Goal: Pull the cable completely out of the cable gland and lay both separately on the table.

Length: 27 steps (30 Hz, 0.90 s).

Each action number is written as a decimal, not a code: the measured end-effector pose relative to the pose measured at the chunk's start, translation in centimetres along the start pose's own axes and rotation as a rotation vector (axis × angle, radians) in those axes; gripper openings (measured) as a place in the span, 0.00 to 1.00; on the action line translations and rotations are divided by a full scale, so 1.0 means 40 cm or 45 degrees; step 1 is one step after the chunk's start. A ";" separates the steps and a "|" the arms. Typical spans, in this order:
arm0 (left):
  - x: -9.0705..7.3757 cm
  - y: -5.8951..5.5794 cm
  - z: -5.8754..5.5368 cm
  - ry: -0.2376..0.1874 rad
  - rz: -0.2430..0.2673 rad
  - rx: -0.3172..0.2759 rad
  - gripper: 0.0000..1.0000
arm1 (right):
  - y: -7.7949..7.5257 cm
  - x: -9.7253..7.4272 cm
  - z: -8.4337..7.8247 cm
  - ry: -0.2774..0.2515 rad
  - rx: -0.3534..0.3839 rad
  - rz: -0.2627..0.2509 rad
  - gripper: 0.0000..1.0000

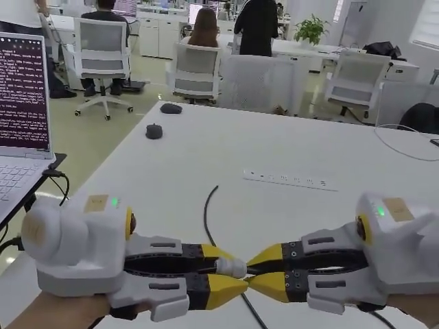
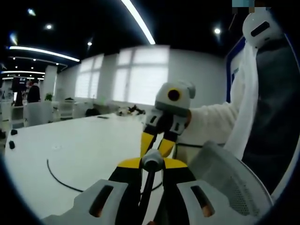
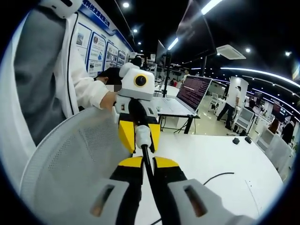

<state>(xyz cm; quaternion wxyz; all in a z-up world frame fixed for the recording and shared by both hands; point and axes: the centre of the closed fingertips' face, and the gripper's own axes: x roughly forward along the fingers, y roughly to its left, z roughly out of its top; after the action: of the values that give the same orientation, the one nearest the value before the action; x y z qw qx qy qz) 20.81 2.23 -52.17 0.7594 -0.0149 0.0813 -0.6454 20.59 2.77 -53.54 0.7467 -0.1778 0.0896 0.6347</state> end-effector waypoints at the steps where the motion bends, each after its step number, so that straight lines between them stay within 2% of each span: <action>1: 0.000 0.001 0.000 0.000 0.001 0.000 0.16 | 0.000 0.000 0.000 -0.004 0.005 0.000 0.06; 15: -0.015 0.024 0.010 -0.025 0.053 -0.011 0.16 | -0.029 -0.041 -0.038 0.009 0.065 -0.072 0.05; 21: -0.015 0.025 0.012 -0.029 0.057 -0.010 0.16 | -0.032 -0.060 -0.049 0.011 0.078 -0.098 0.05; 23: -0.020 0.029 0.018 -0.044 0.066 -0.017 0.16 | -0.034 -0.067 -0.058 0.021 0.085 -0.109 0.05; 25: -0.028 0.035 0.035 -0.094 0.077 -0.041 0.16 | -0.032 -0.076 -0.071 0.040 0.090 -0.116 0.04; 27: -0.033 0.038 0.038 -0.105 0.083 -0.048 0.16 | -0.029 -0.081 -0.075 0.039 0.098 -0.120 0.04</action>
<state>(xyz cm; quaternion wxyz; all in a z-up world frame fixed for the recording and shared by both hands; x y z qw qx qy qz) 22.33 3.64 -50.72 0.7822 -0.0532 0.0626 -0.6175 21.43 -1.49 -54.95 0.7806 -0.1628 0.1167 0.5921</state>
